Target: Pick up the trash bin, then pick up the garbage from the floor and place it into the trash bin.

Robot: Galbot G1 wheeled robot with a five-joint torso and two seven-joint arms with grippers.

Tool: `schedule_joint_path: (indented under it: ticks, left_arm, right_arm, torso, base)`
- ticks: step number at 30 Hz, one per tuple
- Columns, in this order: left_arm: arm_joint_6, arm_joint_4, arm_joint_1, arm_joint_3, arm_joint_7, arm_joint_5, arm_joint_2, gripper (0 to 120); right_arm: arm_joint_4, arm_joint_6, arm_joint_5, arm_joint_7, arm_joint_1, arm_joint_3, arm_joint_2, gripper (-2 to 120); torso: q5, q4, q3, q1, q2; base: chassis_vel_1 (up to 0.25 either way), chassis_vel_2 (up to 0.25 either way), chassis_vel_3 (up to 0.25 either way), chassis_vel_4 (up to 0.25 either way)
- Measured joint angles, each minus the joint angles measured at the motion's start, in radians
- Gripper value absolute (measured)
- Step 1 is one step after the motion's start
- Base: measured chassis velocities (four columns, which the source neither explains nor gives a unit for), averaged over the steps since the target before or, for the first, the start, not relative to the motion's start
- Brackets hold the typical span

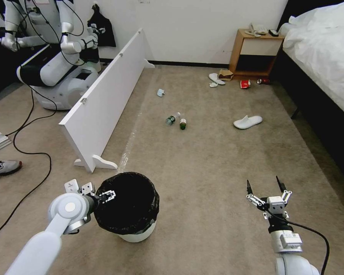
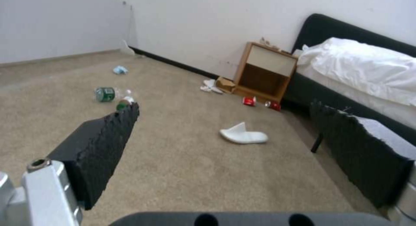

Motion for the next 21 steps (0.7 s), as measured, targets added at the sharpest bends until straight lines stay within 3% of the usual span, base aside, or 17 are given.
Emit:
schedule_joint_path:
  ticks: [9,11,12,21]
  left_arm:
    - [0.000,0.007,0.017,0.002,0.040,0.026,-0.011,50]
    - [0.000,0.006,0.021,0.001,0.044,0.028,-0.012,46]
    - [0.000,0.004,0.031,-0.002,0.053,0.039,-0.013,36]
    - [0.000,0.005,0.036,-0.003,0.066,0.046,-0.016,10]
  right_arm:
    - [0.003,0.001,0.000,0.016,0.000,0.001,0.000,100]
    - [0.004,0.001,0.000,0.017,0.000,0.001,0.000,100]
    - [0.004,0.001,0.000,0.018,0.001,0.001,0.000,100]
    - [0.003,0.001,0.000,0.027,0.008,0.001,0.000,100]
  torso:
    - [0.0000,-0.0003,0.000,0.000,0.000]
    - [0.0000,-0.0004,0.000,0.000,0.000]
    - [0.0000,-0.0004,0.000,0.000,0.000]
    - [-0.0010,-0.0002,0.000,0.000,-0.001]
  base:
    - [0.000,0.000,0.000,0.000]
    - [0.000,0.000,0.000,0.000]
    - [0.000,0.000,0.000,0.000]
    - [0.000,0.000,0.000,0.000]
